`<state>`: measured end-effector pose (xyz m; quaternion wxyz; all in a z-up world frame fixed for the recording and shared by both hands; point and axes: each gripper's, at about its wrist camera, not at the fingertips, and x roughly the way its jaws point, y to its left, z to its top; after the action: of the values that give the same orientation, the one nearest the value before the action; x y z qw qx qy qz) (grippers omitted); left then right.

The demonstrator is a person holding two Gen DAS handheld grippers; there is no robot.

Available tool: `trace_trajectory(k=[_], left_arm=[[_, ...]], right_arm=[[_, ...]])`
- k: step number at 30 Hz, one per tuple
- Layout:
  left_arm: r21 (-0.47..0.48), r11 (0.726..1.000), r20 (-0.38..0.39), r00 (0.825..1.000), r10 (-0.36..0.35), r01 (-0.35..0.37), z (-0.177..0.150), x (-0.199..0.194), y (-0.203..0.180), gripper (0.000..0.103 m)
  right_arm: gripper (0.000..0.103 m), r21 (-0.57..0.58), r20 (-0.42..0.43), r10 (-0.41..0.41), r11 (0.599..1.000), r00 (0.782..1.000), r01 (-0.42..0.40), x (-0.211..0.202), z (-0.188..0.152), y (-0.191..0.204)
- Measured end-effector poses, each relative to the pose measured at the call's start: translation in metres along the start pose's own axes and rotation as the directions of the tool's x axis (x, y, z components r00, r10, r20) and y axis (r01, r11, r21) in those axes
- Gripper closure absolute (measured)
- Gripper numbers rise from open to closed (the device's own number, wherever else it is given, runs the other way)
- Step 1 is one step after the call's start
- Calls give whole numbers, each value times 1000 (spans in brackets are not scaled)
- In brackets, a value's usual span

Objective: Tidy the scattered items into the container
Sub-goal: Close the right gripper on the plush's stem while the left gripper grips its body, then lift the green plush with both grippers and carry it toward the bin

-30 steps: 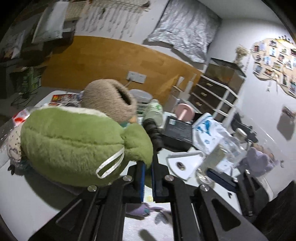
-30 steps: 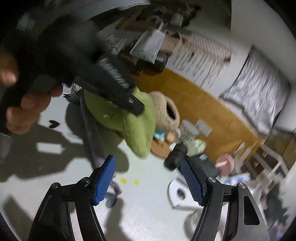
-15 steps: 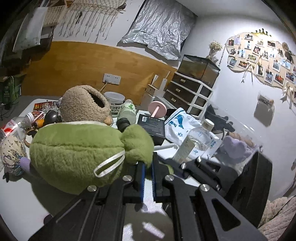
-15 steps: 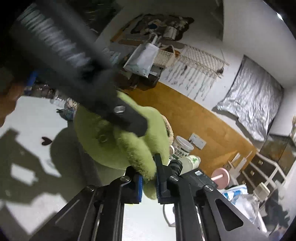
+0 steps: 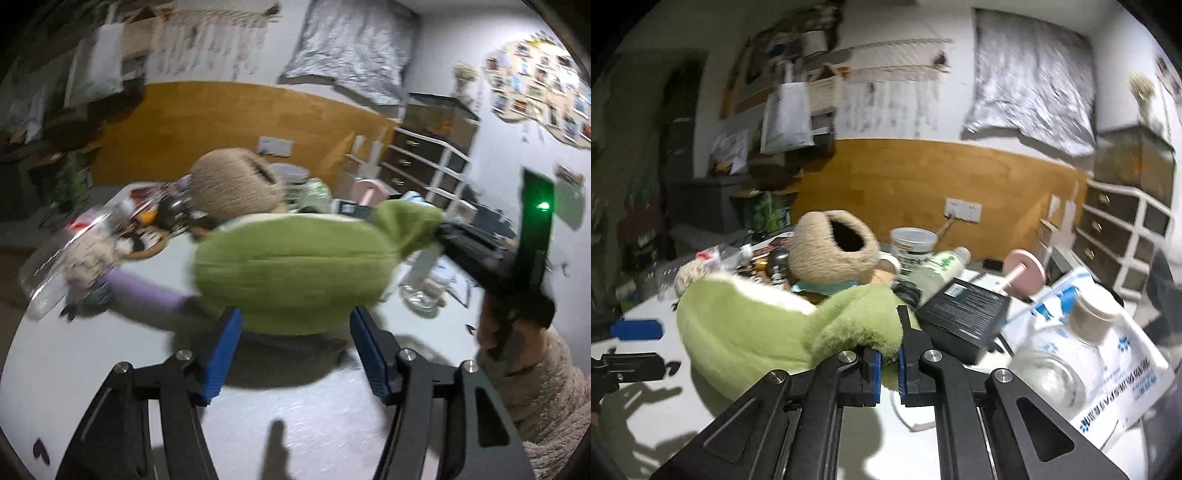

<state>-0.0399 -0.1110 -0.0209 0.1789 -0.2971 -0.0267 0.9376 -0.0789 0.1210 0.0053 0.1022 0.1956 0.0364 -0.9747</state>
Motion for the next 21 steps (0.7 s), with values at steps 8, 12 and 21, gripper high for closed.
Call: trace_trajectory(k=[8,12,21], left_arm=[[-1,988,-29,987,157,-157,-5,11,34,27],[63,989,-100,985,138,-132,-3,30,42,27],[94,983,-139,980,-143,157,-5,40,30,27]], right_arm=[[97,69,-84,-22,997,996,27,13,-13,-24],[97,45,-98,-46,998,994,50,15,-15,-23],[97,-11,-143,-82,997,986,81,27,-25,-18]])
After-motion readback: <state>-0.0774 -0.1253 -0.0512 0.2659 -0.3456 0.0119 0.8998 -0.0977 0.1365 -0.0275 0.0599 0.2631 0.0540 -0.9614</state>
